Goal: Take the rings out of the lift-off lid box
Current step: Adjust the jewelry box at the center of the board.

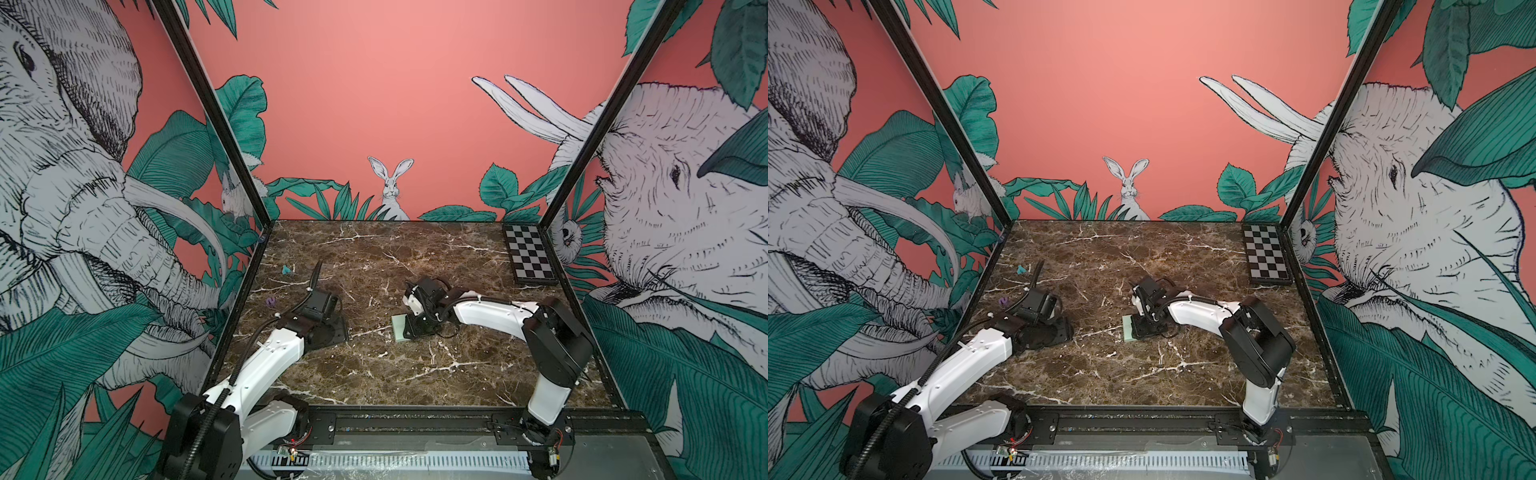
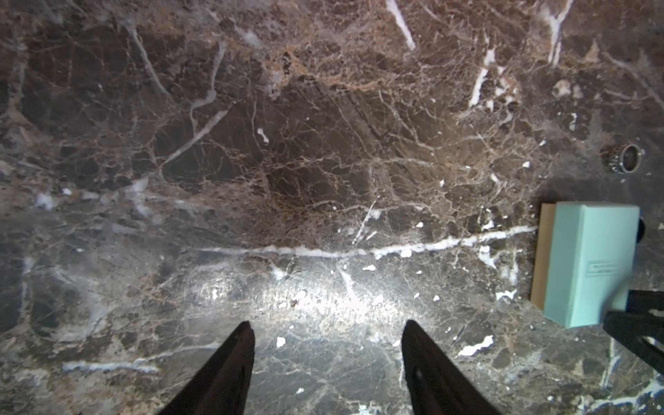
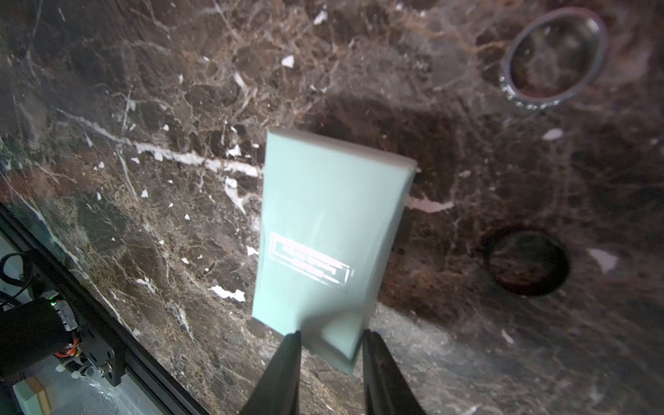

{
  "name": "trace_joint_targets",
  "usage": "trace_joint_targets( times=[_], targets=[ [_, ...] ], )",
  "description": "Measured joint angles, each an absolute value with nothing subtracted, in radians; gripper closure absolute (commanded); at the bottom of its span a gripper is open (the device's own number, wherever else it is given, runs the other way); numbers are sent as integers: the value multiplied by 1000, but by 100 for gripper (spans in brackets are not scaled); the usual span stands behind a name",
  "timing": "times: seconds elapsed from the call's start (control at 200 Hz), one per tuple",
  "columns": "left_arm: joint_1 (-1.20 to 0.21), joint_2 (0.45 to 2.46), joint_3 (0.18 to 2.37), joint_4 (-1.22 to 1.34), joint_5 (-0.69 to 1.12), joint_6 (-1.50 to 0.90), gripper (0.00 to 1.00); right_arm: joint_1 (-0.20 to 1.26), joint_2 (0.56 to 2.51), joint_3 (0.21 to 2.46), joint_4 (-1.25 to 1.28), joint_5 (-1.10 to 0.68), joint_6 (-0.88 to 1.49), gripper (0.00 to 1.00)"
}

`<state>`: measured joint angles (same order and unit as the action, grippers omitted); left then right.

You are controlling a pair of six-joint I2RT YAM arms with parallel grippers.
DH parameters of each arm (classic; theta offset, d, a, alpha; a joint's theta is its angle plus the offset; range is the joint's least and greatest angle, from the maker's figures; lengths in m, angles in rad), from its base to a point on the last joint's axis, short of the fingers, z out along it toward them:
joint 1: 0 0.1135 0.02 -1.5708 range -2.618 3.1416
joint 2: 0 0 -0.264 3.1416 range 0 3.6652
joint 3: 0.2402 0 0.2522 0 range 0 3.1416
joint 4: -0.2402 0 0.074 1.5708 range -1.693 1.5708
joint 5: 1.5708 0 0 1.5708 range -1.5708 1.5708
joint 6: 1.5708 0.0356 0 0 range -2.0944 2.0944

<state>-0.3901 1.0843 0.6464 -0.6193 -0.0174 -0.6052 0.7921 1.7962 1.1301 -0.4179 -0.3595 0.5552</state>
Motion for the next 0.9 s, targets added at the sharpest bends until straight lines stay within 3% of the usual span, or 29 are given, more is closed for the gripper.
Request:
trace_joint_targets(
  times=[0.9],
  targets=[
    [-390, 1067, 646, -623, -18, -606, 32, 798, 1796, 1130, -408, -399, 586, 63]
  ],
)
